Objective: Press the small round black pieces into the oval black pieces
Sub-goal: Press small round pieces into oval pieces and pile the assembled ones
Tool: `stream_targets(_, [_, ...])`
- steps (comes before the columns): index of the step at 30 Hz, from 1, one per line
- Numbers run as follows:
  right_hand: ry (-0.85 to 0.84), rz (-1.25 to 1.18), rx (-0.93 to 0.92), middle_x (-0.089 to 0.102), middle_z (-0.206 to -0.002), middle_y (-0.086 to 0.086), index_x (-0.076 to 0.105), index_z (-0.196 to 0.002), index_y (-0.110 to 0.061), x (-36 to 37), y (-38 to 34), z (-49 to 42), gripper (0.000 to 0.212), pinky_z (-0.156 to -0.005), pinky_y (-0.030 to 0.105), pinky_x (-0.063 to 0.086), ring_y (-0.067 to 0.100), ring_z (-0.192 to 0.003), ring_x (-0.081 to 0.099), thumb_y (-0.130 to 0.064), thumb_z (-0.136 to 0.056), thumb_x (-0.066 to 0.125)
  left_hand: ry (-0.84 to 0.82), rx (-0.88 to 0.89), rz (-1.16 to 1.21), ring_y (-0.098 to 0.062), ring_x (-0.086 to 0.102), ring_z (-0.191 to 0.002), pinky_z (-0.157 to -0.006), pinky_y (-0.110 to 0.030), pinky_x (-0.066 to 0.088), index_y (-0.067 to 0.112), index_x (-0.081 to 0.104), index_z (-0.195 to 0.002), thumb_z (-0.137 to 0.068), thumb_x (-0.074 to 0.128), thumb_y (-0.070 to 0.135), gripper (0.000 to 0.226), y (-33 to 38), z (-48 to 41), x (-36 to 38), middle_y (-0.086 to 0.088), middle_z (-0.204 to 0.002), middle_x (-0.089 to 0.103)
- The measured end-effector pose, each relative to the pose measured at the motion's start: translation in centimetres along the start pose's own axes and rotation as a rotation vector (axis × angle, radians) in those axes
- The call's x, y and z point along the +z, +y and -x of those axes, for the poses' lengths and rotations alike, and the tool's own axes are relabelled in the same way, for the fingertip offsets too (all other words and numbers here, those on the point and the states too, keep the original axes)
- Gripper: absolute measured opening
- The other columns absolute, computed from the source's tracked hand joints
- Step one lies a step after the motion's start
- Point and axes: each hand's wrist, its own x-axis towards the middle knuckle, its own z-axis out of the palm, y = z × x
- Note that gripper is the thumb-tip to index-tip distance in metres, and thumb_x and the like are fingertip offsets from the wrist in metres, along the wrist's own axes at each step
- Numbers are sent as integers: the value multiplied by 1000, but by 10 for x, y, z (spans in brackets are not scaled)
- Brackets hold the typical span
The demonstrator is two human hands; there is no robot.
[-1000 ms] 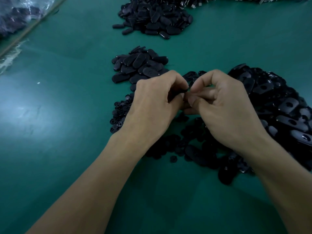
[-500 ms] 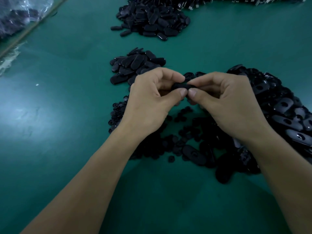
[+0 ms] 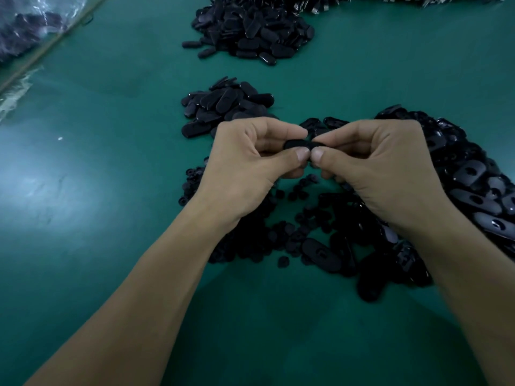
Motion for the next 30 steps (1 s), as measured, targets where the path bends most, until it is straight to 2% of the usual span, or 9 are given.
stream_targets(8, [74,9,25,73,-67,-9,73,-76,-28,4,2,0,14,-57,17,51,4,-58,66,-17,-81,80,-16,-1,14,-13,73,-67,-66,-21,59,9,74,-93,-83,77,-6,18,0,-1,1,-1,-73,76])
stream_targets(15, [54,22,-26,74,-74,-13,74,-85,-31,5,2,1,14,-64,18,54,6,-66,71,-17,-85,78,23,3,-23,-19,74,-68,-66,-24,59,13,74,-87,-82,80,-3,18,1,-2,-4,-6,-75,76])
stream_targets(19, [82,44,-38,75,-79,-13,76,-98,-26,6,2,0,12,-68,17,55,4,-73,72,-17,-90,73,59,36,-44,-17,74,-68,-67,-26,60,13,75,-89,-82,80,-2,17,3,-3,-5,-3,-73,75])
stream_targets(21, [88,165,-45,73,-85,-18,75,-111,-27,7,2,0,18,-77,11,52,-3,-85,69,-22,-95,68,105,28,-72,-17,74,-68,-70,-29,61,14,75,-91,-84,79,-1,17,2,-5,-6,-2,-73,75])
stream_targets(23, [66,386,-43,67,-105,-21,68,-125,-26,4,4,0,28,-87,7,45,-4,-99,62,-28,-98,63,202,27,-107,-17,75,-68,-72,-29,62,15,76,-92,-85,79,1,16,0,-9,-10,-2,-74,76])
stream_targets(24, [45,533,-34,65,-113,-13,65,-130,-25,1,6,0,32,-95,12,43,2,-107,59,-32,-99,61,256,34,-128,-16,75,-68,-73,-29,62,16,76,-94,-85,79,3,16,0,-12,-14,-2,-76,77])
stream_targets(25, [15,682,-14,62,-121,-4,63,-133,-25,-3,8,0,36,-101,24,43,14,-116,56,-35,-99,59,300,46,-152,-16,75,-68,-75,-30,63,16,76,-96,-86,79,5,16,-1,-15,-17,-1,-77,77])
stream_targets(27, [-58,876,79,59,-127,10,65,-131,-25,-10,10,-2,38,-103,43,43,32,-120,52,-42,-97,59,355,61,-198,-16,76,-69,-78,-34,63,18,75,-100,-86,79,7,18,-1,-24,-25,-1,-81,76])
stream_targets(30, [-94,857,129,65,-119,9,72,-119,-25,-13,8,-3,30,-99,45,49,29,-111,59,-41,-97,61,403,54,-291,-13,75,-67,-78,-36,63,27,72,-95,-87,78,10,20,-4,-40,-33,4,-76,74])
